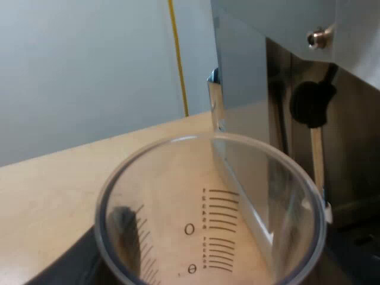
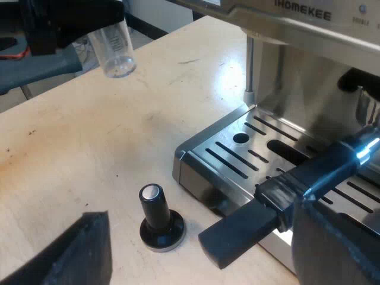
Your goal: Pour the beans into the coffee machine
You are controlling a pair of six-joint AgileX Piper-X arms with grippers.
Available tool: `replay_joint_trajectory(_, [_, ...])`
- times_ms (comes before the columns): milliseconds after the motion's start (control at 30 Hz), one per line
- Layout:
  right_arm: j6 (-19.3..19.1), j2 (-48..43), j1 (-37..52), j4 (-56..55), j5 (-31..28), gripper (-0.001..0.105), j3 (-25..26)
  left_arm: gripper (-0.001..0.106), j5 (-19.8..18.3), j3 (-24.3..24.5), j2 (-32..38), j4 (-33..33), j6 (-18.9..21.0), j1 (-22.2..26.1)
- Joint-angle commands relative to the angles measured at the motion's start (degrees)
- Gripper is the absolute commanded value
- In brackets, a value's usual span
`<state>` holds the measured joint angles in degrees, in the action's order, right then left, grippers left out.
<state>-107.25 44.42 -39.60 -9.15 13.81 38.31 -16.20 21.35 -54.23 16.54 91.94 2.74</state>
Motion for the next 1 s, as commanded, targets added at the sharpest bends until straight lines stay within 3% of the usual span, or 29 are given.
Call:
replay_joint_trajectory(33, [-0.7, -0.2, -0.1, 1.5, 0.6, 0.065, 0.1, 0.037, -0.8, 0.1, -2.8, 3.9, 1.8, 0.1])
replay_joint_trajectory(300, [-0.7, -0.2, -0.1, 1.6, 0.6, 0.065, 0.1, 0.039, -1.0, 0.1, -11.5, 9.3, 3.6, 0.1])
replay_joint_trajectory(767, [-0.7, -0.2, -0.1, 1.6, 0.6, 0.065, 0.1, 0.038, -1.6, 0.1, -30.8, 28.1, 4.7, 0.1])
replay_joint_trajectory(1000, [-0.7, -0.2, -0.1, 1.6, 0.6, 0.065, 0.1, 0.038, -3.8, 0.1, -36.7, 33.9, 4.7, 0.1])
